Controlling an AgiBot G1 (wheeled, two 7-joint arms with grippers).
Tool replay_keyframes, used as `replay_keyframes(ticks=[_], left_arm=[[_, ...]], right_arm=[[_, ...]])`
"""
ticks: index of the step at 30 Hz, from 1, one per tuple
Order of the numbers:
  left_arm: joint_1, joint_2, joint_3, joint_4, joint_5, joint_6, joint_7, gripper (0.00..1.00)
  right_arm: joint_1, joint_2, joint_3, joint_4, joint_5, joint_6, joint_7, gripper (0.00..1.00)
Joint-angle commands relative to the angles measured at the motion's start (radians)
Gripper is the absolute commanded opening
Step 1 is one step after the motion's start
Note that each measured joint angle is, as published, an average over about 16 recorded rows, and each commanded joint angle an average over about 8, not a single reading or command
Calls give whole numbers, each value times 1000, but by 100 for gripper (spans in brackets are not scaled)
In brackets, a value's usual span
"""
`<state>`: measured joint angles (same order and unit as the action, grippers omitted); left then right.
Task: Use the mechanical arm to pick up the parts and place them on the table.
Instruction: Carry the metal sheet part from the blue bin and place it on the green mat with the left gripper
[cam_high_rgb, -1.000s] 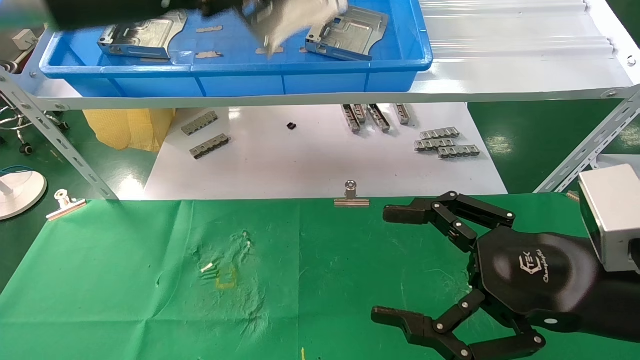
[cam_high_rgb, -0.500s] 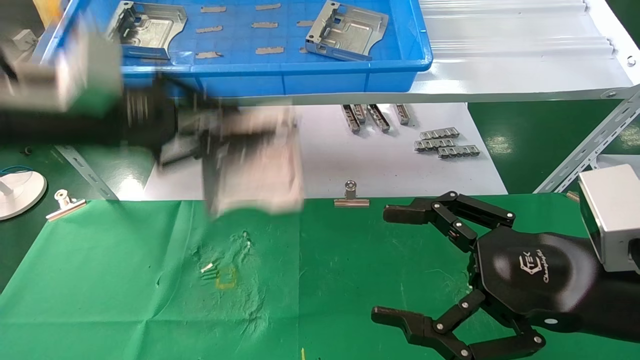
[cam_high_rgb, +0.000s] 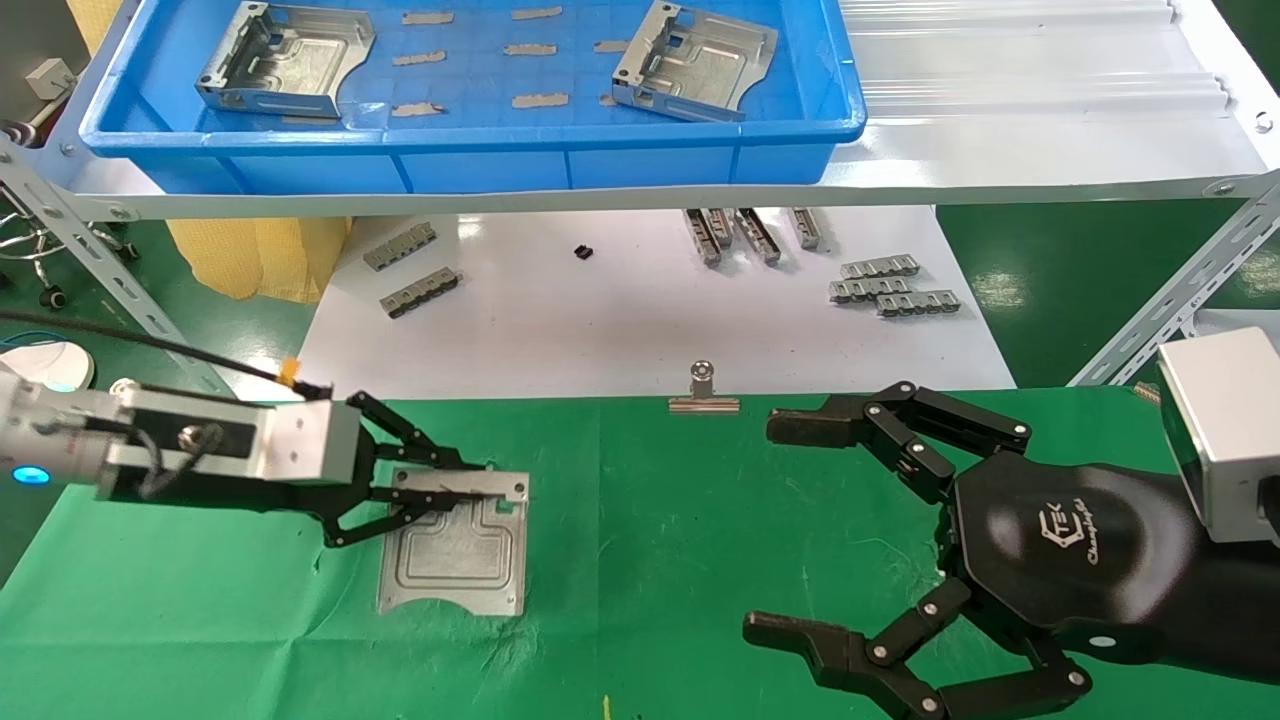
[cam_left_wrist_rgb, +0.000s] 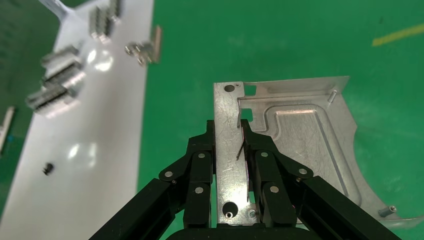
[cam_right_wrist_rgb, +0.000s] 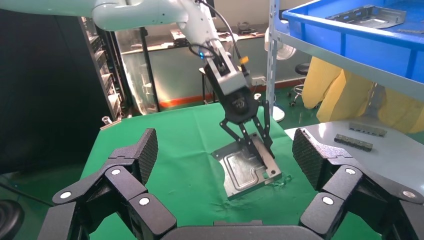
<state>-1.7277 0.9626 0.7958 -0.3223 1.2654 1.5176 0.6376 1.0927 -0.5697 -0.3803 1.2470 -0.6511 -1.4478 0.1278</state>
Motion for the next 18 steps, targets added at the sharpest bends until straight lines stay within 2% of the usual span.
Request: replay_keyframes(ticks=[1,7,8,13,18], left_arm=[[5,16,7,42,11,-9,32,19],[6,49,18,116,35,-67,129,93],[5,53,19,126,38,-75,141,100],[-1,70,19,178,40,-85,173,100],[-15,71,0,226,10,-29,155,100]], right_arm=[[0,0,0,0,0,0,0,100],[0,0,0,0,0,0,0,100],[0,0,0,0,0,0,0,100],[0,0,0,0,0,0,0,100],[0,0,0,0,0,0,0,100]])
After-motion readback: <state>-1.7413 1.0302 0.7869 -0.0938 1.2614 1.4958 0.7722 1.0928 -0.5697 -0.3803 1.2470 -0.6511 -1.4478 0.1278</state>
